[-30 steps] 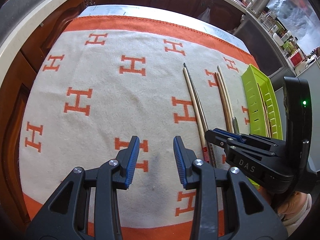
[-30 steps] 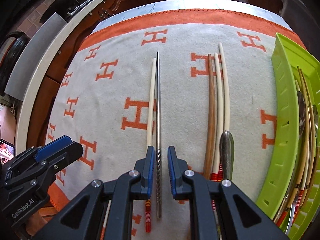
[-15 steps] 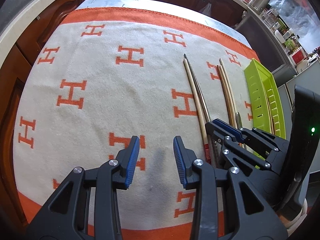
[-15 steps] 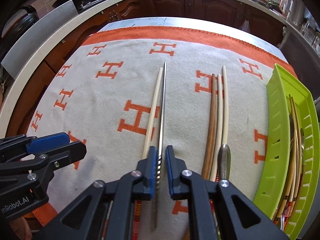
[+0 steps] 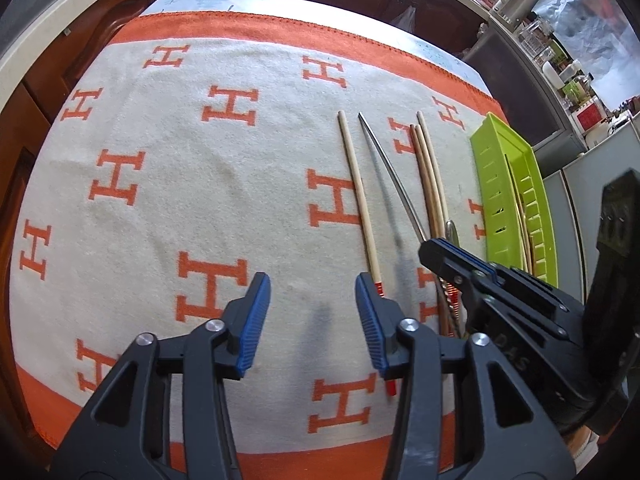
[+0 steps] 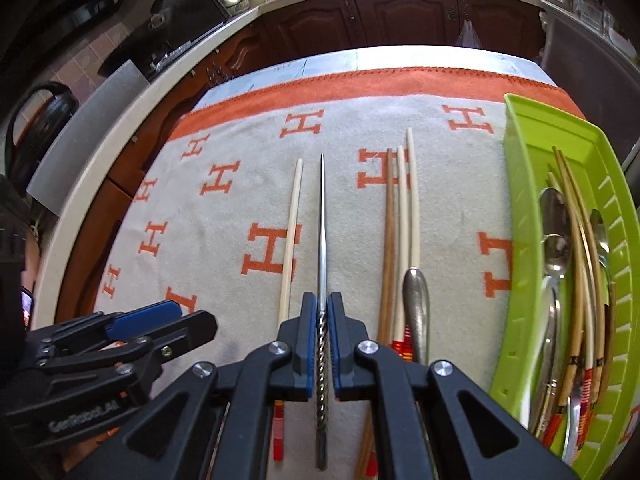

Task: Organize utensils
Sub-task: 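Close the left tool on a red-banded bamboo chopstick while the right tool grasps a steel chopstick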

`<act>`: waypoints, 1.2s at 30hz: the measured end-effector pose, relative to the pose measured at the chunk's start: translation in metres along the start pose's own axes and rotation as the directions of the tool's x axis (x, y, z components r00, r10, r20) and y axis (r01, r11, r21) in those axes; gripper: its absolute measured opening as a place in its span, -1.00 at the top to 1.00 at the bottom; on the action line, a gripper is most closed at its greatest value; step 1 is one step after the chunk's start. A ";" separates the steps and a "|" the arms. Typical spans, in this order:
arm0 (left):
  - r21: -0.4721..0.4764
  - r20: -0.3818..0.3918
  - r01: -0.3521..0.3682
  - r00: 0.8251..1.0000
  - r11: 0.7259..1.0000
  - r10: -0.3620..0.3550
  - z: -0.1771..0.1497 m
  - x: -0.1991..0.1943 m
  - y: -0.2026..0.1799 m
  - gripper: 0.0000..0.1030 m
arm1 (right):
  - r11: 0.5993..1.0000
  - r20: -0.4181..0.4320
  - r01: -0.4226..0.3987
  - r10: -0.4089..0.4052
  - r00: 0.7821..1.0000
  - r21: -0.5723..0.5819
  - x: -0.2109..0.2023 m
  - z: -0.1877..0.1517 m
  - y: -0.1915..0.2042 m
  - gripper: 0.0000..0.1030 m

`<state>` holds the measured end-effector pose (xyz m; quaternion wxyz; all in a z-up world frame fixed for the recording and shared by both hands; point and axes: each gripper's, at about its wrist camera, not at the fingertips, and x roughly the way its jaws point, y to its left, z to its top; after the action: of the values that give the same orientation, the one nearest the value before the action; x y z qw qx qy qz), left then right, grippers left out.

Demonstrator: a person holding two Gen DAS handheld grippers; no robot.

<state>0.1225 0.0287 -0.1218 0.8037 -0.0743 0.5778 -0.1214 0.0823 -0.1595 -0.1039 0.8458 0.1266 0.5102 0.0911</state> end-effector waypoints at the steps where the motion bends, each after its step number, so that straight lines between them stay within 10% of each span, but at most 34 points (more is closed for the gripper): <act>1: -0.005 0.001 0.004 1.000 1.000 -0.004 0.000 0.000 -0.002 0.14 | 1.000 0.011 -0.008 0.008 1.000 0.007 -0.006 -0.001 -0.003 0.90; 18: 0.025 -0.006 -0.058 0.998 0.998 0.059 0.003 0.040 -0.051 0.15 | 0.988 0.072 -0.121 0.115 0.991 0.096 -0.054 -0.018 -0.048 0.90; 21: 0.037 0.028 -0.106 0.994 0.994 0.105 0.001 0.042 -0.057 0.37 | 0.988 0.055 -0.130 0.125 0.991 0.086 -0.049 -0.019 -0.043 0.90; 23: 0.042 0.045 -0.128 0.991 0.991 0.126 0.000 0.044 -0.057 0.92 | 0.988 0.044 -0.130 0.126 0.991 0.083 -0.046 -0.020 -0.040 0.90; 36: -0.023 0.064 -0.106 0.992 0.994 0.108 -0.008 0.029 -0.018 0.93 | 0.998 -0.110 -0.052 0.055 0.992 0.033 0.008 -0.034 -0.003 0.90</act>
<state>0.1219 0.0039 -0.1463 0.8266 -0.0548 0.5557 -0.0701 0.0560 -0.1560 -0.1267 0.8115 0.1478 0.5541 0.1128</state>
